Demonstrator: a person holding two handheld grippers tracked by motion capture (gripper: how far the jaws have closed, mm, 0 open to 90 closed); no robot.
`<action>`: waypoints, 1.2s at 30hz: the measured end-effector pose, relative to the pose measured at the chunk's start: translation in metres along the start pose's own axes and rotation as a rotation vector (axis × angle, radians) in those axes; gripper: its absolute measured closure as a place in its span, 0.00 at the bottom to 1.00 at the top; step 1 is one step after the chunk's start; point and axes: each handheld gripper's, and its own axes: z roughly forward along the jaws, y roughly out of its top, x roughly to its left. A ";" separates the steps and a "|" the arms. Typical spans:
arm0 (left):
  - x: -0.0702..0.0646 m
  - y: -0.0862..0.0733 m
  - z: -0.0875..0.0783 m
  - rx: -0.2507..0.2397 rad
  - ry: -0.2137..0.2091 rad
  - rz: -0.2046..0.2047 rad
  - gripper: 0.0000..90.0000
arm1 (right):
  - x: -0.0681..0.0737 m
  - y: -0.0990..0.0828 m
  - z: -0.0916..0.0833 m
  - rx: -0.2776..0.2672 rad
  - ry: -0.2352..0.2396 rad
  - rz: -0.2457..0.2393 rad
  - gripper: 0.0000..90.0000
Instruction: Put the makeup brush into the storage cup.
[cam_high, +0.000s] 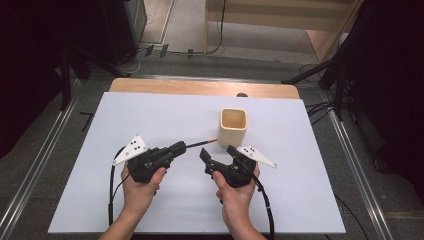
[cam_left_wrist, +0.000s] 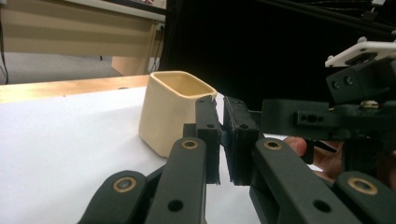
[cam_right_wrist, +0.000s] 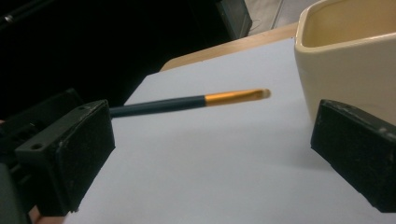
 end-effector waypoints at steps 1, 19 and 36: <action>-0.001 -0.002 0.001 -0.002 0.001 0.006 0.96 | 0.000 0.000 0.000 0.001 0.002 0.012 0.02; -0.015 -0.015 0.011 -0.019 -0.030 0.045 0.96 | -0.017 -0.002 0.006 0.044 0.083 0.311 0.21; -0.019 -0.019 0.025 0.127 0.014 0.105 0.37 | -0.028 0.003 0.002 -0.036 0.209 0.211 0.94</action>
